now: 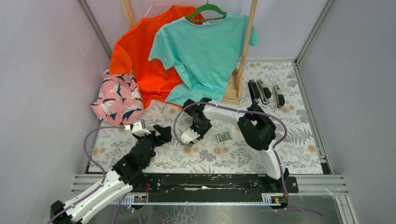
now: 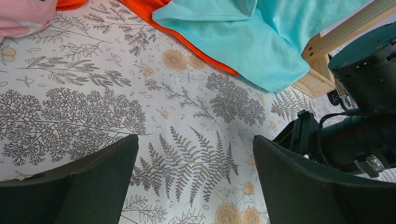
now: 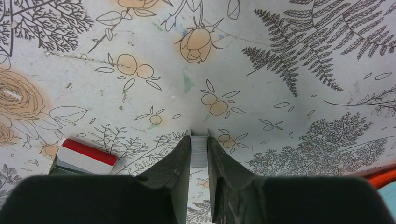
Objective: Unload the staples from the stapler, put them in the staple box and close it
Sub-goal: Pick up the staple at the center of the board, then adjust the staple box at the center of the board.
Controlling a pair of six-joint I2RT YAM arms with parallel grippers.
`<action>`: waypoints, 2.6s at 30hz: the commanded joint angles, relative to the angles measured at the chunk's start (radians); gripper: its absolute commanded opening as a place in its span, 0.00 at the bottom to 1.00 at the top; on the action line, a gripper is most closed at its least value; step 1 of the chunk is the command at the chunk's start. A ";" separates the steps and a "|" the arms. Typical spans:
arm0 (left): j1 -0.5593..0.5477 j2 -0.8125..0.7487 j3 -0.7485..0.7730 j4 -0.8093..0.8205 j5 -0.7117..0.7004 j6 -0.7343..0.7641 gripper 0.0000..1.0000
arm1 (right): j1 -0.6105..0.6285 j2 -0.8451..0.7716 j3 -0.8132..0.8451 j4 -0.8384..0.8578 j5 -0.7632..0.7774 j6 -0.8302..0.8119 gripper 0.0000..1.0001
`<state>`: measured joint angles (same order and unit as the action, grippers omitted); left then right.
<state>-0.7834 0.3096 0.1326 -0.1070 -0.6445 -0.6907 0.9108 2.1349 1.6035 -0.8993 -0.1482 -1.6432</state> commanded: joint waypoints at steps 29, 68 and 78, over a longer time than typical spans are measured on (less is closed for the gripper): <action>0.008 0.133 -0.085 0.361 0.317 0.008 1.00 | -0.057 -0.542 -0.389 0.258 -0.274 0.794 0.11; -0.024 1.327 0.364 0.833 0.704 0.101 0.60 | -0.437 -0.952 -0.772 0.620 -0.570 1.425 0.14; -0.032 1.460 0.547 0.638 0.619 0.145 0.17 | -0.453 -0.949 -0.779 0.625 -0.585 1.424 0.14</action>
<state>-0.8104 1.7393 0.6052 0.6296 0.0158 -0.5873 0.4671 1.1835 0.8211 -0.3042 -0.6998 -0.2291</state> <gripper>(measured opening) 0.232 0.221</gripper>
